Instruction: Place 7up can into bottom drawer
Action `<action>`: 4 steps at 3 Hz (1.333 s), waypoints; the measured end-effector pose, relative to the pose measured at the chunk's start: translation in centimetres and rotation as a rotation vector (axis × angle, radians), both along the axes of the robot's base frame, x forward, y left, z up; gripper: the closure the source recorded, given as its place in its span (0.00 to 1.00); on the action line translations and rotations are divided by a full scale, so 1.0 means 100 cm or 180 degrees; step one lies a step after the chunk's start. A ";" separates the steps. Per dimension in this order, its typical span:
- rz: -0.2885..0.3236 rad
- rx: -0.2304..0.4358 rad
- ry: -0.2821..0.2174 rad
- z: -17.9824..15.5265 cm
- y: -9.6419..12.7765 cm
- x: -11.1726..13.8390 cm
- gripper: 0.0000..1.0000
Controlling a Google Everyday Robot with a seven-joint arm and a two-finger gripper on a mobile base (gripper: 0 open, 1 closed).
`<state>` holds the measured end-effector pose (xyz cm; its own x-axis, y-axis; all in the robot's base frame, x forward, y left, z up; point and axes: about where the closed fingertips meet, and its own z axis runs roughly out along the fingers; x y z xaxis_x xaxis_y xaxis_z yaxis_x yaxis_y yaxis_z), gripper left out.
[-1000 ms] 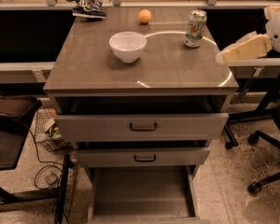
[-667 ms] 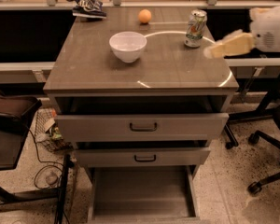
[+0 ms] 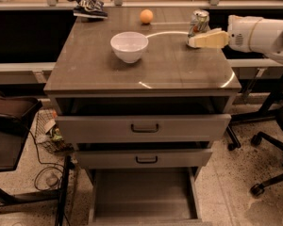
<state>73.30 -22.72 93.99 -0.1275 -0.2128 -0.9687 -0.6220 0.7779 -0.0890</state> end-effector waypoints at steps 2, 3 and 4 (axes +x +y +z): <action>-0.0101 0.0256 -0.0088 -0.020 -0.025 0.040 0.00; -0.0079 0.0379 -0.0241 -0.016 -0.030 0.053 0.00; 0.0016 0.0529 -0.0419 -0.009 -0.024 0.074 0.00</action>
Offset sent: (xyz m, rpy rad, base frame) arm 0.0549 -0.0512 -0.0224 0.1219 -0.0714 -0.0557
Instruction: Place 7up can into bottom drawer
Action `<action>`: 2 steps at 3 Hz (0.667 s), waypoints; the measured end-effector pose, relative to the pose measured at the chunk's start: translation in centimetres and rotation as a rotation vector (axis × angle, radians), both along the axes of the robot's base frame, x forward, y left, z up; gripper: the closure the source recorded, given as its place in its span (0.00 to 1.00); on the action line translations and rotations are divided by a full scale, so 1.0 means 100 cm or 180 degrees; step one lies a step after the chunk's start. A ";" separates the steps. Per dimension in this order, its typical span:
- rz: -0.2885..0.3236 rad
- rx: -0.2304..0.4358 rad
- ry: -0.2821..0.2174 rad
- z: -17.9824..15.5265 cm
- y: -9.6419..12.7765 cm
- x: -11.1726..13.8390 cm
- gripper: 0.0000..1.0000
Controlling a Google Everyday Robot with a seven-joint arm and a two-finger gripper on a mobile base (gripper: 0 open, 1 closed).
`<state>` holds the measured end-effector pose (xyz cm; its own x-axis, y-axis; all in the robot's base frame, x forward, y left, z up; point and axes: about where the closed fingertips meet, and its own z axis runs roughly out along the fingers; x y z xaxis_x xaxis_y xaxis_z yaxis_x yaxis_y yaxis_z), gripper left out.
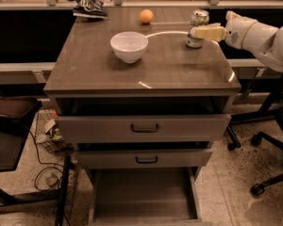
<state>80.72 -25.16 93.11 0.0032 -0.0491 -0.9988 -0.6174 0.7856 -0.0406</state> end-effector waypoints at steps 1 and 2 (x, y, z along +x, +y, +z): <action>0.0039 0.0010 0.0036 -0.005 0.010 0.009 0.00; 0.0090 0.0097 0.0093 -0.016 0.023 0.020 0.00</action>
Offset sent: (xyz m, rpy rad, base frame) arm 0.0335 0.0300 -0.0279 0.0619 0.0488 0.0374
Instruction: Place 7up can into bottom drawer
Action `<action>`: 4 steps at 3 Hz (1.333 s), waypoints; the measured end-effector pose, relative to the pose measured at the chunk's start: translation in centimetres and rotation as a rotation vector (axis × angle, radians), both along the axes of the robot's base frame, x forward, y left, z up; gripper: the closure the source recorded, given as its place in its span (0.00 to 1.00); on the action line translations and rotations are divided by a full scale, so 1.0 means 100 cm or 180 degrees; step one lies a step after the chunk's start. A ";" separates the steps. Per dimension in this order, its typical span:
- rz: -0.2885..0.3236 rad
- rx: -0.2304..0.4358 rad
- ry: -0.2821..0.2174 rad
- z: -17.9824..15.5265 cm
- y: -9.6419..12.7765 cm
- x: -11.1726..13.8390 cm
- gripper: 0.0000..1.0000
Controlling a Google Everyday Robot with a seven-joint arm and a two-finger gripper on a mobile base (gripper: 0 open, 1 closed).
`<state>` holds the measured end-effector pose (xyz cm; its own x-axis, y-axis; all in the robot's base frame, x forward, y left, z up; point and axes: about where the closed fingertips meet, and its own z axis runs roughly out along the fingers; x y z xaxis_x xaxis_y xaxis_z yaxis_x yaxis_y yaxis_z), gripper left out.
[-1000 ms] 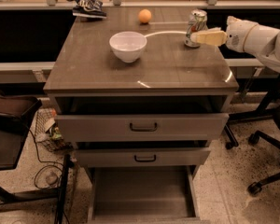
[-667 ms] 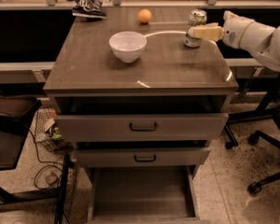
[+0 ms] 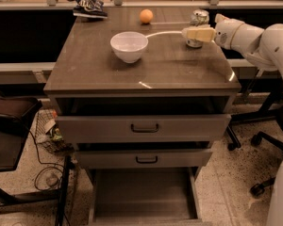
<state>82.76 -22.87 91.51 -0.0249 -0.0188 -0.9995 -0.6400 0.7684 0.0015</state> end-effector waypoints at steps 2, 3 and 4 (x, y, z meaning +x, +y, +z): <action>0.0048 0.0178 0.0069 -0.022 0.014 0.027 0.26; 0.0059 0.0180 0.0071 -0.023 0.016 0.027 0.50; 0.0079 0.0183 0.0075 -0.023 0.021 0.028 0.81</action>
Offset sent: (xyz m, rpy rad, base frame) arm 0.0380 0.0091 -0.0303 0.0730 0.0284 0.0106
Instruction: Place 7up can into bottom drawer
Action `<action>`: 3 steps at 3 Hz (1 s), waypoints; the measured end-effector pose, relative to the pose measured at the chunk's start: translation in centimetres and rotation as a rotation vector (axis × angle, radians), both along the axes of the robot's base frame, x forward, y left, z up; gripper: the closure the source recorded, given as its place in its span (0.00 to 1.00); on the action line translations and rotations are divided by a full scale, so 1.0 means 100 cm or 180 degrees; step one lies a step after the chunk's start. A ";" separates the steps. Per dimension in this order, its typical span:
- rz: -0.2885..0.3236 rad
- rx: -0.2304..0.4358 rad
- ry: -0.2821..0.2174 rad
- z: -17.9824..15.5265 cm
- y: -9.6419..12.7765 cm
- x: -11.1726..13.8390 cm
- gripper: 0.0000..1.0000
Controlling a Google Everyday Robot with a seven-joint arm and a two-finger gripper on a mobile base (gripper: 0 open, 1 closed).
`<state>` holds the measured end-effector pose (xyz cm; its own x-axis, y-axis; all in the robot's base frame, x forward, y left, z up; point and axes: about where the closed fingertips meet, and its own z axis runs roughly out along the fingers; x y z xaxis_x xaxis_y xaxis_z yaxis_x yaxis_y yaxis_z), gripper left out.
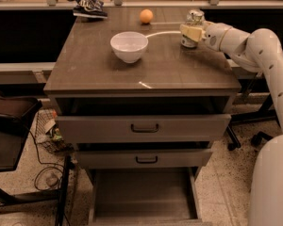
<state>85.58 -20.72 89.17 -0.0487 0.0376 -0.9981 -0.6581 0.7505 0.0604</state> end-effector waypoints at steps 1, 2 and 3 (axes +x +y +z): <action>0.0018 0.0003 0.0003 -0.001 0.004 0.001 1.00; 0.0018 0.0002 0.0003 -0.001 0.004 0.001 1.00; -0.0061 -0.0092 0.0014 0.013 -0.005 -0.004 1.00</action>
Offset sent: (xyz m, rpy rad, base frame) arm 0.0004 0.0021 -0.0003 0.0004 0.0005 0.0027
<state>85.19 -21.25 90.49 -0.0527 0.0098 -0.9986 -0.6433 0.7645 0.0414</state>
